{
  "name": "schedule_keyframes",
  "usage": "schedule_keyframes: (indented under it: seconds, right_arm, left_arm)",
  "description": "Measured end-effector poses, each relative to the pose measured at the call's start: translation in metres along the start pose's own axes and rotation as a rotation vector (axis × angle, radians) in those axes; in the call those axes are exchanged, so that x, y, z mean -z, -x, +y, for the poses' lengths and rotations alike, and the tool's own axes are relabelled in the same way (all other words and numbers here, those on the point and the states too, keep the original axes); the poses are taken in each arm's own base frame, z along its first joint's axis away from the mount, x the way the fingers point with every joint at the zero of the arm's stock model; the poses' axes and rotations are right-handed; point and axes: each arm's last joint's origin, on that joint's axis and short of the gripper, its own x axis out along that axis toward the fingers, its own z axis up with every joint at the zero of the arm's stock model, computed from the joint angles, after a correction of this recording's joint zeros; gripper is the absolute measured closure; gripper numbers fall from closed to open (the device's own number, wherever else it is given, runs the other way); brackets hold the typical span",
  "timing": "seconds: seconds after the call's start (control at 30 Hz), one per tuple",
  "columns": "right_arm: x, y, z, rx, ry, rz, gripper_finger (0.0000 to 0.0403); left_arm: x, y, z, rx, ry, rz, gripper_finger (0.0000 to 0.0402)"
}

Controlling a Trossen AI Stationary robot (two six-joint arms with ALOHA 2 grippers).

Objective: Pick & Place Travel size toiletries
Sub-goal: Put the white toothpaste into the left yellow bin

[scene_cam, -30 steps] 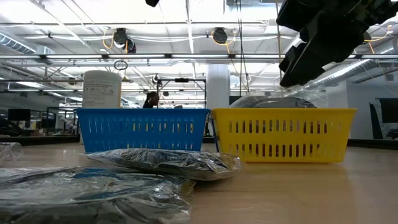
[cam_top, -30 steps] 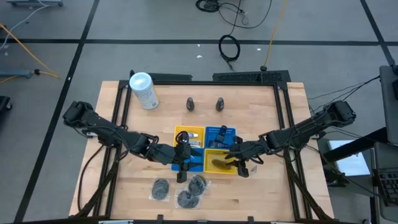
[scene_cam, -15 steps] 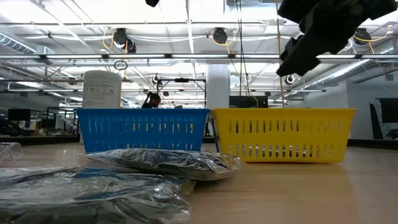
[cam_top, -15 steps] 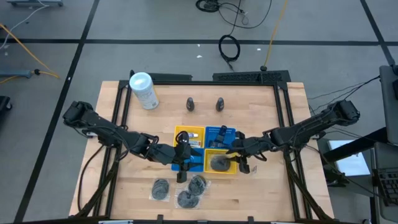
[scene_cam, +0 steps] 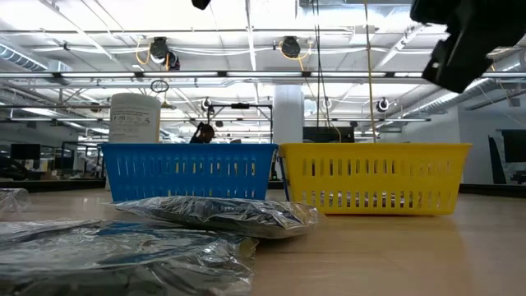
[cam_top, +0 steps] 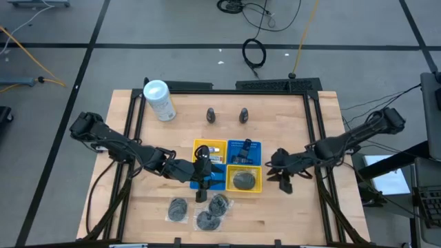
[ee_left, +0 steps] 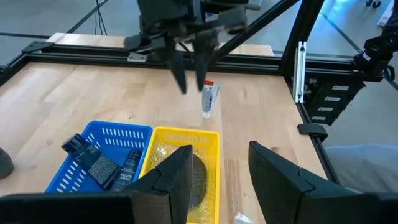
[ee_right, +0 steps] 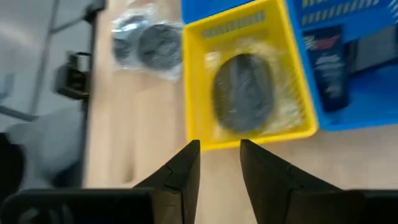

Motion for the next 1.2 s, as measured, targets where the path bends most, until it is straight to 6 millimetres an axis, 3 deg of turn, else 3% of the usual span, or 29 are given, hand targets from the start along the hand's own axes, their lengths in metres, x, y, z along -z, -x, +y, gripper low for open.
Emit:
schedule_keyframes:
  seconds: [0.23, 0.6, 0.87, 1.2]
  right_arm:
    - [0.013, 0.016, 0.010, -0.090, -0.105, 0.076, 0.0298]
    - [0.029, 0.022, 0.032, -0.220, -0.211, 0.177, 0.0300]
    - [0.020, 0.025, 0.075, -0.542, -0.041, -0.003, 0.0321]
    - [0.000, 0.001, 0.118, -0.365, 0.207, 0.147, 0.0330]
  left_arm:
    - [0.000, 0.000, 0.000, 0.000, 0.000, 0.000, 0.0249]
    - [0.000, 0.000, 0.000, 0.000, 0.000, 0.000, 0.0250]
    - [0.000, 0.000, 0.000, 0.000, 0.000, 0.000, 0.0250]
    - [-0.001, -0.001, 0.003, -0.009, 0.004, -0.001, 0.0250]
